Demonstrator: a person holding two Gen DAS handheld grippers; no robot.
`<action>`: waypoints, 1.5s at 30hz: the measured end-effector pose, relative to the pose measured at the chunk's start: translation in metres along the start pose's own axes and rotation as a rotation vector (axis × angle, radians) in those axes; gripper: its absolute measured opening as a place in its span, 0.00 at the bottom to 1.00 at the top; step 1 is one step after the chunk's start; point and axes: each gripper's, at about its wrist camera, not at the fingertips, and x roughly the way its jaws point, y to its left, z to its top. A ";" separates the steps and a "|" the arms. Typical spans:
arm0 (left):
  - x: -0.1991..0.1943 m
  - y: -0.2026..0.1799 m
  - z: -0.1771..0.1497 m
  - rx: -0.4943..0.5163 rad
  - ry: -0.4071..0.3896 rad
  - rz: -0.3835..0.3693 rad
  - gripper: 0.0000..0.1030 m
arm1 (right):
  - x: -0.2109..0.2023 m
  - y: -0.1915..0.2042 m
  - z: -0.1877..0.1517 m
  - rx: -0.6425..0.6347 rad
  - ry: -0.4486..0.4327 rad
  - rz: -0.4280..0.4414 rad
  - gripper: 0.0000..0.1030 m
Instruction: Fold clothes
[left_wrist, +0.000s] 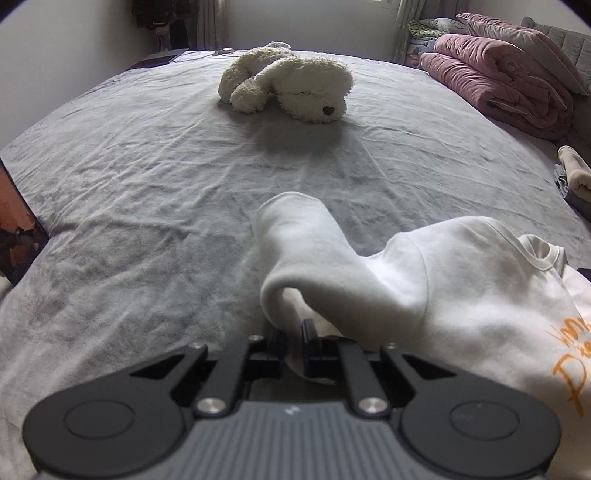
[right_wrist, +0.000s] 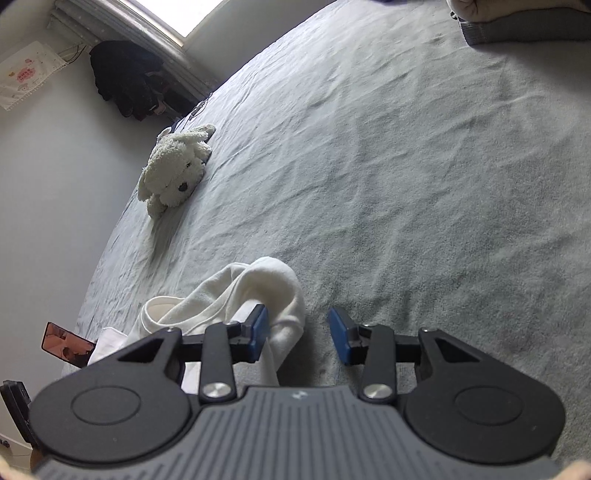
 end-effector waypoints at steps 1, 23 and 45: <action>-0.001 0.000 0.003 0.009 -0.017 0.020 0.08 | 0.001 0.000 0.000 0.004 -0.005 -0.004 0.33; -0.043 -0.027 0.068 0.069 -0.483 0.395 0.08 | -0.076 0.048 0.017 -0.194 -0.458 -0.135 0.06; 0.041 -0.066 0.145 0.168 -0.488 0.424 0.08 | 0.002 0.065 0.103 -0.433 -0.553 -0.368 0.06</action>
